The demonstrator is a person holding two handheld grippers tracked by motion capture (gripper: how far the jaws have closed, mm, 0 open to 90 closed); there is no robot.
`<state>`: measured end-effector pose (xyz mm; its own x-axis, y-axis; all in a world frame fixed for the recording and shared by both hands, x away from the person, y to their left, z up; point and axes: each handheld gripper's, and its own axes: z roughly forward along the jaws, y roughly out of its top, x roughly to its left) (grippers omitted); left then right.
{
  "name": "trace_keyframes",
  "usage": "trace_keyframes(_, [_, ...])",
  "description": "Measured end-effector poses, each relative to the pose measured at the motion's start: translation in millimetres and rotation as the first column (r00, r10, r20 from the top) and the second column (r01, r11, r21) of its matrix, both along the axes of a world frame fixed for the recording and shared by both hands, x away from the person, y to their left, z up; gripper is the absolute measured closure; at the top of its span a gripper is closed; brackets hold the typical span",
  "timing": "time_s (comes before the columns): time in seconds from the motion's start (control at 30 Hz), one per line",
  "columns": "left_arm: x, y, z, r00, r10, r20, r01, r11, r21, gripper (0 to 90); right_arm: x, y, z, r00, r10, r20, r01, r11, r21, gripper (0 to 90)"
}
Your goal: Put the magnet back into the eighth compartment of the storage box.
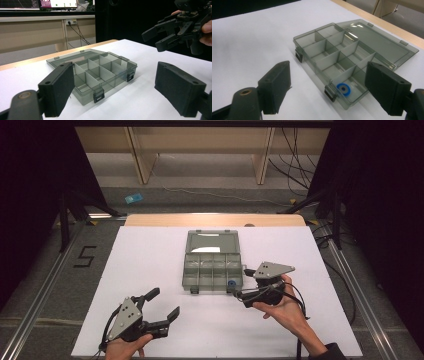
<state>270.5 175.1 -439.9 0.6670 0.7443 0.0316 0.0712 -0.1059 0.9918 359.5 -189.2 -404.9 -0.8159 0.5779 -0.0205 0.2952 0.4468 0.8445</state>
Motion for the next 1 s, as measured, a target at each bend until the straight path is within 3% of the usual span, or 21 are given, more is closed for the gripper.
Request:
trace_keyframes(0.23, [0.0,0.0,0.1,1.0000,-0.001,0.002,0.001,1.0000,0.001,15.8,-4.3,-5.8,-1.3,0.9995,-0.013,0.030,0.012,0.999,0.037,21.6])
trace_keyframes(0.4, [0.0,0.0,0.3,1.0000,-0.002,0.004,0.002,1.0000,0.002,15.8,-8.5,-9.2,-2.7,0.9997,-0.016,0.018,0.015,0.999,0.051,20.6])
trace_keyframes(0.67, [-0.1,-0.2,0.2,1.0000,-0.001,0.002,0.001,1.0000,0.001,15.8,-15.0,-13.2,-3.9,0.9990,-0.029,0.034,0.027,0.997,0.069,20.0])
trace_keyframes(0.7, [0.0,-0.2,0.1,1.0000,-0.001,0.003,0.001,1.0000,0.002,15.7,-14.4,-13.2,-5.2,0.9982,-0.026,0.054,0.021,0.996,0.083,20.0])
trace_keyframes(0.8, [-0.4,-0.5,0.2,1.0000,-0.001,0.001,0.001,1.0000,0.000,15.8,-17.2,-15.2,-5.9,0.9990,-0.028,0.036,0.025,0.996,0.084,20.1])
trace_keyframes(0.87, [0.0,0.0,0.3,1.0000,-0.002,0.004,0.002,1.0000,0.002,15.8,-17.9,-16.3,-7.6,0.9979,-0.037,0.054,0.032,0.995,0.090,20.1])
trace_keyframes(0.93, [0.1,0.3,0.2,1.0000,0.000,0.003,0.000,1.0000,0.002,15.8,-19.7,-17.9,-7.9,0.9989,-0.033,0.033,0.030,0.996,0.090,20.1])
trace_keyframes(1.0, [0.1,0.1,0.2,1.0000,-0.001,0.003,0.001,1.0000,0.002,15.7,-20.1,-19.0,-9.3,0.9976,-0.040,0.057,0.034,0.995,0.098,20.3])
